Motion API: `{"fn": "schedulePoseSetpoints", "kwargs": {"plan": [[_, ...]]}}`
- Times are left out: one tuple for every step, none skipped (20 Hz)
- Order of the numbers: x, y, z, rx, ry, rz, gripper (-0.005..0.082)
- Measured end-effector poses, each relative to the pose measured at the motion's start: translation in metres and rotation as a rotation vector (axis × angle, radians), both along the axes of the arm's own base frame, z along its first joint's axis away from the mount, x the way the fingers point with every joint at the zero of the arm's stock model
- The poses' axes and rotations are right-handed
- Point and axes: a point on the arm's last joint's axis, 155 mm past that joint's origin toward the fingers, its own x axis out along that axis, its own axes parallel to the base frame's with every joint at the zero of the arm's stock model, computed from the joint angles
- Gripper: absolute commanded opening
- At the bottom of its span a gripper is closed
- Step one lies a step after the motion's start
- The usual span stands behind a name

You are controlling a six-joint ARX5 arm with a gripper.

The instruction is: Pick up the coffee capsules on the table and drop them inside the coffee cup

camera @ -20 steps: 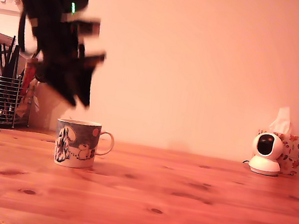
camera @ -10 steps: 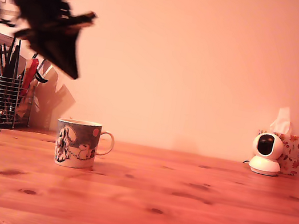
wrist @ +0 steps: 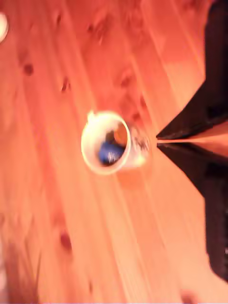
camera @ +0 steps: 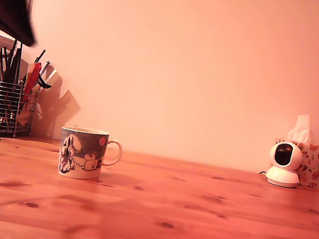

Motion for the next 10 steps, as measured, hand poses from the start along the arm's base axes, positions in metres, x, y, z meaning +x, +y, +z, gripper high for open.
{"fn": "schedulePoseSetpoints", "kwargs": {"plan": [[-0.004, 0.006, 0.0, 0.0, -0.012, 0.017, -0.0019], [-0.008, 0.011, 0.0, -0.003, -0.028, 0.03, -0.0019], [-0.013, 0.016, 0.002, -0.007, -0.047, 0.044, -0.0019], [-0.019, 0.021, 0.004, -0.011, -0.069, 0.056, -0.0019], [-0.025, 0.024, 0.007, -0.012, -0.09, 0.068, -0.0019], [-0.031, 0.028, 0.01, -0.012, -0.114, 0.078, -0.0019], [-0.037, 0.03, 0.012, -0.016, -0.142, 0.083, -0.0019], [-0.043, 0.033, 0.013, -0.018, -0.162, 0.089, -0.0019], [-0.047, 0.035, 0.013, -0.019, -0.183, 0.096, -0.0019], [-0.053, 0.037, 0.01, -0.03, -0.192, 0.105, -0.0019]]}}
